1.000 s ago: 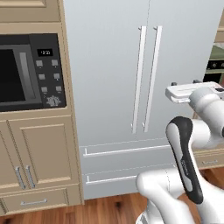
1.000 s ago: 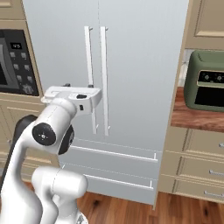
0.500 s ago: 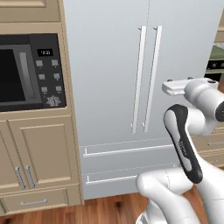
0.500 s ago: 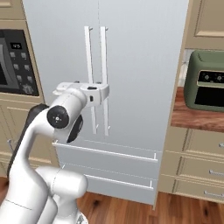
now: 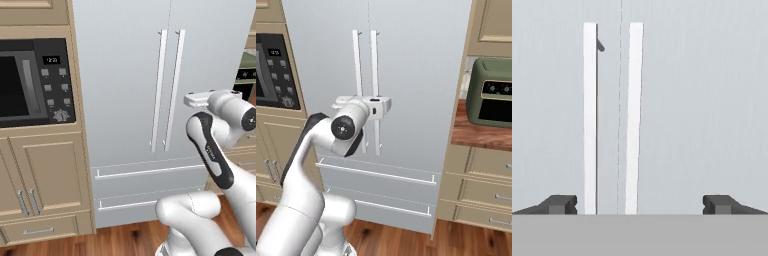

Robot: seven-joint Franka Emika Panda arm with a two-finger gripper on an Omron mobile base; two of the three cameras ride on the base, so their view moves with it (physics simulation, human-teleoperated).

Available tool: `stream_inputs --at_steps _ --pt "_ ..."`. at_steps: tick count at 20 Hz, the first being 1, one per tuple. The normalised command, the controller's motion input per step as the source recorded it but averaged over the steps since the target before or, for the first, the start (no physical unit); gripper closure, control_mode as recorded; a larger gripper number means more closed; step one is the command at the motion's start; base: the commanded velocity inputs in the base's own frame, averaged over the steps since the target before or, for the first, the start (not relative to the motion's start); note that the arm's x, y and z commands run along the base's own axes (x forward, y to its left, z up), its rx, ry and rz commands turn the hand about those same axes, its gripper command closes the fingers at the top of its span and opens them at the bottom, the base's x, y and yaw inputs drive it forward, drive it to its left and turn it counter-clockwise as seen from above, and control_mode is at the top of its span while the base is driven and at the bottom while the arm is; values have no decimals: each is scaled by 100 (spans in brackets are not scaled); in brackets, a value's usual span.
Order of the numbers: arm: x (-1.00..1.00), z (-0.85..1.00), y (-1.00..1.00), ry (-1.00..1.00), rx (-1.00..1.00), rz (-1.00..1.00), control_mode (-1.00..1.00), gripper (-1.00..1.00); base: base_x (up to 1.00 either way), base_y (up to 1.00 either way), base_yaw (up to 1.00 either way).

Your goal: Retrieve the steak from the fridge and place it on the saucepan with marinade on the stove.

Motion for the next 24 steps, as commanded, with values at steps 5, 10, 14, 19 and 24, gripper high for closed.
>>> stream_inputs --at_steps 5,10,14,19,24 --pt "40 -45 9 -10 -4 0 -100 -100 0 0 0" --pt "49 -29 10 -6 -1 0 -100 -100 0 0 0" --pt "50 -11 0 0 0 0 -100 -100 0 0 0" --pt "55 0 0 0 0 0 -100 -100 0 0 0" --pt "63 0 -2 0 0 0 -100 -100 0 0 0"
